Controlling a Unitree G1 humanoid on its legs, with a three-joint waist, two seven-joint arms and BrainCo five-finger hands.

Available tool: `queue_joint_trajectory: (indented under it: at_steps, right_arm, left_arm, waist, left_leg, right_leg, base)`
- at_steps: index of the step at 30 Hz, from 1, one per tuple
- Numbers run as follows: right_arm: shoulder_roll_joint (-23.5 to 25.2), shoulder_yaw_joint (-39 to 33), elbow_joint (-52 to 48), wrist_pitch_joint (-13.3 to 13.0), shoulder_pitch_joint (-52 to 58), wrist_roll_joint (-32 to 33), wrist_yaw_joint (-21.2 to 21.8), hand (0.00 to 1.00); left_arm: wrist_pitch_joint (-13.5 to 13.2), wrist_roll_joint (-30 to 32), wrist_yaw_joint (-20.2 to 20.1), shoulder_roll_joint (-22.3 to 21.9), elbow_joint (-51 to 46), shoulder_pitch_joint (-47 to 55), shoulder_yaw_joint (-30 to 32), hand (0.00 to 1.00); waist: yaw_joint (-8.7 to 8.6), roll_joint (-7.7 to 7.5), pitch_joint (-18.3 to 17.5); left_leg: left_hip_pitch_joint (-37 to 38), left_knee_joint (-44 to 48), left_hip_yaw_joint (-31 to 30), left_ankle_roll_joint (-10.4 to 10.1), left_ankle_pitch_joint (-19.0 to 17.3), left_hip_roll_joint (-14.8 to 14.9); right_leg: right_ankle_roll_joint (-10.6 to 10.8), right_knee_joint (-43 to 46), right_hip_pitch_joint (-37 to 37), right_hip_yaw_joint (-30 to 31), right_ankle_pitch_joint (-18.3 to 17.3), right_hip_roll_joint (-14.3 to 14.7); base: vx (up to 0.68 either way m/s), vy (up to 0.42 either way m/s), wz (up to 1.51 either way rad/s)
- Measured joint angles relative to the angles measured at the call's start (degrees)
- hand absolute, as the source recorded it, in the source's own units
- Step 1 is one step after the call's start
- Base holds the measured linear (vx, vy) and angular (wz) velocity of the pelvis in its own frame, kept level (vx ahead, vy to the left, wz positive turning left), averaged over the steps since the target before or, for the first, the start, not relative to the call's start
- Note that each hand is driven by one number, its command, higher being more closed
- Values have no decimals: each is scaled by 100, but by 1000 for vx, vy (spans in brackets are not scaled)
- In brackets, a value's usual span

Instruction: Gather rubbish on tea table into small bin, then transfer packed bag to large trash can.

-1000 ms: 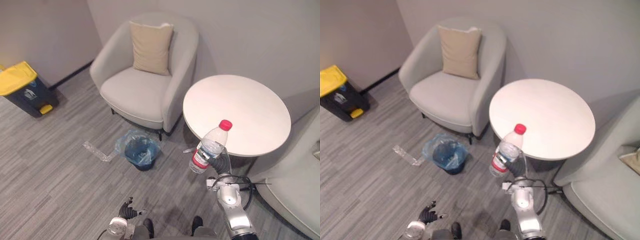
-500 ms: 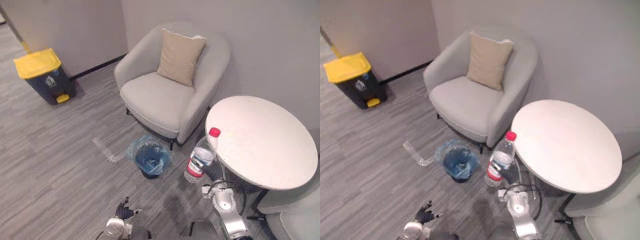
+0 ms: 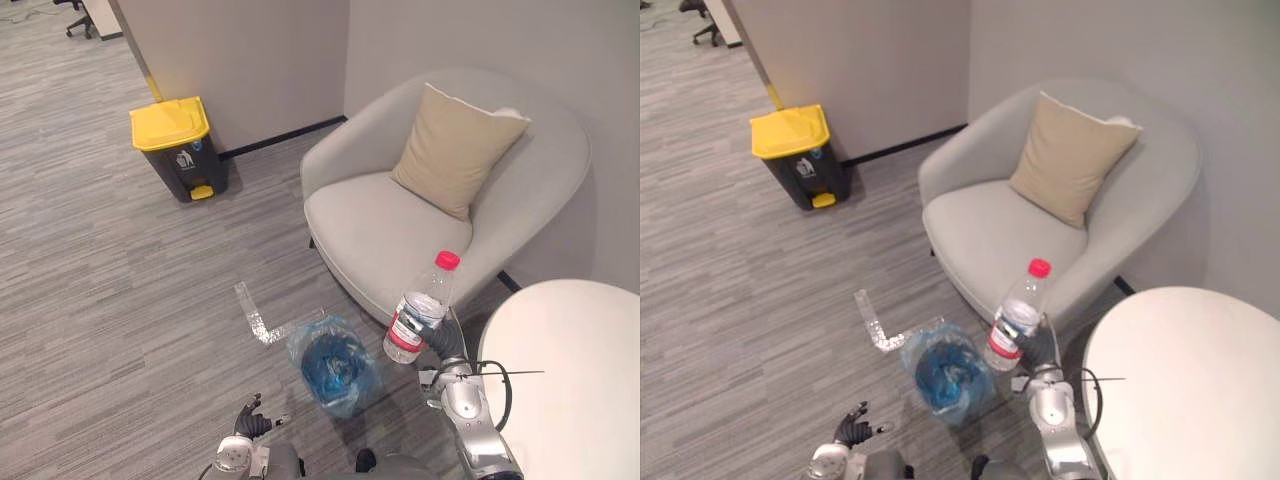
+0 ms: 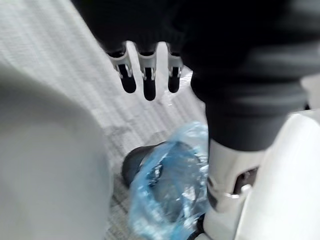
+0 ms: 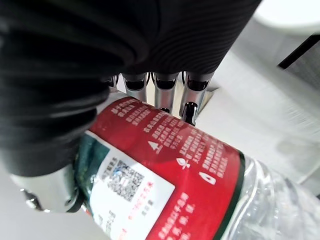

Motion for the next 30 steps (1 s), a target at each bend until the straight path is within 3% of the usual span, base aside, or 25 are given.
queue_joint_trajectory:
  at_steps: [1, 2, 4, 8, 15, 17, 19, 23, 30]
  right_arm:
    - [-46, -14, -11, -2, 26, 0, -14, 100]
    - [-44, -58, 59, 7, 25, -10, -38, 100]
    - [20, -3, 64, 29, 63, -20, -35, 100]
    - [20, 71, 64, 30, 54, -132, 3, 100]
    - [-118, 581, 515, 28, -250, -282, 23, 100]
    - [-272, 749, 986, 56, -654, -360, -13, 100]
    - [-394, 820, 1320, 114, -1037, -361, -55, 100]
    - [-562, 894, 1454, 232, -1622, -356, -194, 100]
    - [-721, 878, 1402, 257, -2529, -304, -350, 100]
  left_arm:
    - [4, 14, 5, -23, 5, 5, -81, 0]
    - [5, 18, 0, -28, 8, -22, -114, 0]
    - [-25, 27, 10, 141, -22, -66, -201, 0]
    - [-20, 44, 7, 186, -25, -85, -216, 0]
    - [-27, 55, 18, 209, 5, -121, -216, 0]
    - [-28, 19, 76, 203, -16, -292, -213, 0]
    - [-38, -113, 168, 206, -101, -465, -91, 0]
    - [-49, -450, 409, 202, -326, -852, 198, 0]
    - [-54, -817, 644, 19, -629, -1521, 745, 0]
  waist:
    - [-17, 123, -10]
    - [-16, 99, 5]
    - [-18, -113, 52]
    - [-14, -107, 54]
    - [-13, -17, 132]
    - [-32, 148, 357]
    - [-20, 213, 683]
    - [35, 205, 1202]
    - [206, 147, 1472]
  left_leg:
    - [24, -920, -106, -97, 765, 11]
    - [103, -993, -235, -275, 835, -123]
    - [170, -1119, -141, -175, 848, -403]
    - [140, -1055, -55, -23, 764, -544]
    - [4, -1042, 277, -16, 760, -393]
    - [-526, -728, 320, 3, 770, -262]
    - [-980, -487, 320, 37, 793, -213]
    - [-1861, -13, 328, 59, 792, -205]
    - [-3460, 558, 215, 95, 932, -102]
  right_leg:
    - [253, 76, 80, 38, -147, -7]
    - [508, 109, 119, 146, -363, -103]
    - [617, 96, 78, 363, -431, -393]
    - [649, 94, 42, 566, -404, -509]
    - [766, 158, -364, 994, -338, -419]
    - [769, 542, -949, 1121, -339, -295]
    - [813, 1054, -1562, 1164, -387, -242]
    - [928, 1942, -2644, 1259, -626, -270]
    - [908, 2781, -4327, 1201, -661, -217]
  base:
    - [132, 241, -14]
    - [125, 250, -9]
    - [112, 258, -2]
    - [50, 152, -3]
    - [-39, 14, -33]
    - [-107, 10, -27]
    - [-207, 30, -13]
    - [-237, 26, -1]
    - [-195, 19, 6]
